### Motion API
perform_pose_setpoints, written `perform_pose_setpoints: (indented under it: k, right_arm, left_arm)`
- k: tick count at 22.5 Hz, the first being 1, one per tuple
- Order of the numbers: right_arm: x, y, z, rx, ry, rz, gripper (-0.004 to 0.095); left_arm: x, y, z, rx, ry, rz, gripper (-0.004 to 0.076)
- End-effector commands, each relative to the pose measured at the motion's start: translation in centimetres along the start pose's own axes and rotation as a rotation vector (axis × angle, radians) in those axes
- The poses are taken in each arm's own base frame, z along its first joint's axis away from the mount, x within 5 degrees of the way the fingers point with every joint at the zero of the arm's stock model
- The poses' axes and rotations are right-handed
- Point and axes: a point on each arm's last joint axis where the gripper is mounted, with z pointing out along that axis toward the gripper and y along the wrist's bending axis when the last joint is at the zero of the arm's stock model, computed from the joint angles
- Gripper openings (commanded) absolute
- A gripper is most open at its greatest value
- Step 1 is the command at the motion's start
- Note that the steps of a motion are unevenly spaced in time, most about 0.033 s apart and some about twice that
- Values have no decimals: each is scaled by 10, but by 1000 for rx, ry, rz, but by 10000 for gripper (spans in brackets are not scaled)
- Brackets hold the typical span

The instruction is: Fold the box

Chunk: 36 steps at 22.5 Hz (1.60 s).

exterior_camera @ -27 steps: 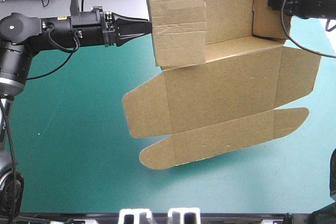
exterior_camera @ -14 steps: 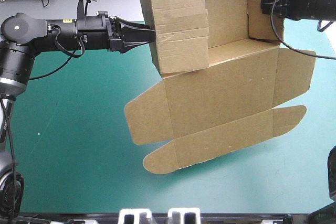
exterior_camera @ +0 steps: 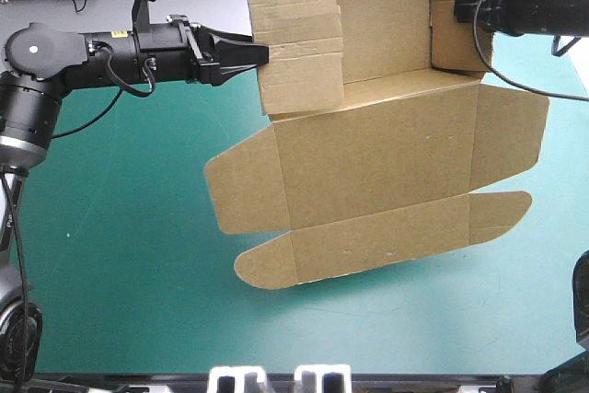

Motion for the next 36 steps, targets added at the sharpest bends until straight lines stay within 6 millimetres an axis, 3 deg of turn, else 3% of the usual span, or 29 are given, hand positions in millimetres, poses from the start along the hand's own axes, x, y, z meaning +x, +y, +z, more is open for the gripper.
perform_pose_setpoints:
  k: [1,4,12,18,19,21,22,26,28,31,36]
  right_arm:
    - [-14,22,-22,-54,-119,1,-22]
    - [-12,33,-17,-85,-94,-20,-20]
    - [-8,73,6,-111,-45,-103,-18]
    - [-4,93,12,-151,-22,-101,-18]
    - [-4,94,13,-142,-17,-96,-18]
    - [-1,95,16,-96,14,-89,-18]
    - [3,94,17,-60,49,-75,-18]
    - [16,81,19,77,190,-16,-18]
    - [23,79,26,76,222,29,-18]
    - [52,72,59,73,365,98,-18]
    - [85,74,98,85,521,109,-18]
  left_arm:
    - [-17,-18,-11,-22,-122,37,382]
    - [-21,-6,-11,-140,-161,35,382]
    - [-5,15,18,-235,-44,-20,375]
    - [7,42,26,-432,47,-78,248]
    - [8,45,28,-441,50,-105,214]
    - [9,46,28,-441,46,-151,16]
    - [6,40,25,-435,39,-146,-11]
    - [-17,15,11,-419,32,-126,-11]
    - [-17,10,10,-489,93,-102,-11]
    - [3,24,27,-653,270,-123,-11]
    - [35,55,62,-653,477,-284,-11]
